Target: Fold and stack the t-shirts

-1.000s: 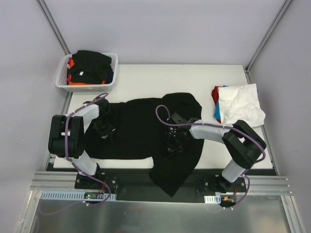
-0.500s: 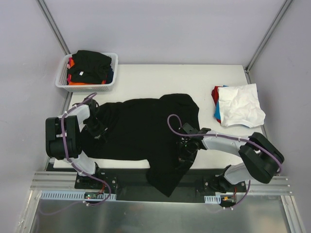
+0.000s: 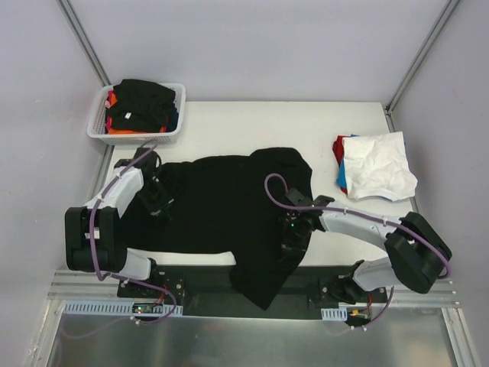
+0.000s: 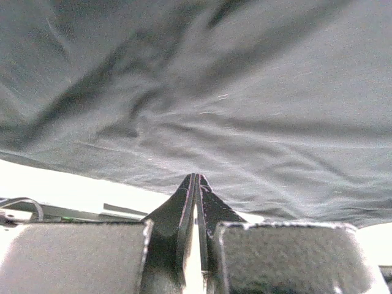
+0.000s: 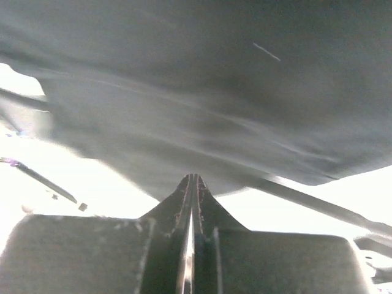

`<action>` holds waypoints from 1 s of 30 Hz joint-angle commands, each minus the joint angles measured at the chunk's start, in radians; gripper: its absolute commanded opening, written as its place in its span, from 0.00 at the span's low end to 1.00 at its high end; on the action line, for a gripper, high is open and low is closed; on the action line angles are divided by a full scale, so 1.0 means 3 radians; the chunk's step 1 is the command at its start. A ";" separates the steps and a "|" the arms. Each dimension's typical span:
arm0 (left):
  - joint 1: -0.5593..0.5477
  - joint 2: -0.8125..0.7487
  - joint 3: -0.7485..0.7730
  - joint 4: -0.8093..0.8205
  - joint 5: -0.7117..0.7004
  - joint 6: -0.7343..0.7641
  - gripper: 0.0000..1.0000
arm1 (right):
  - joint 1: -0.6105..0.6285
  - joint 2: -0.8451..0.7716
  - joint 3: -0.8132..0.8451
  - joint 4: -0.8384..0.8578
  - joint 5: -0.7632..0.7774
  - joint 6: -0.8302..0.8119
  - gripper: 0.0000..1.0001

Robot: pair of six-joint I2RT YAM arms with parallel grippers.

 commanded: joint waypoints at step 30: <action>0.0002 0.0673 0.0744 -0.0209 -0.0060 0.0273 0.00 | -0.1088 0.0671 0.0223 0.1072 -0.0214 -0.1014 0.01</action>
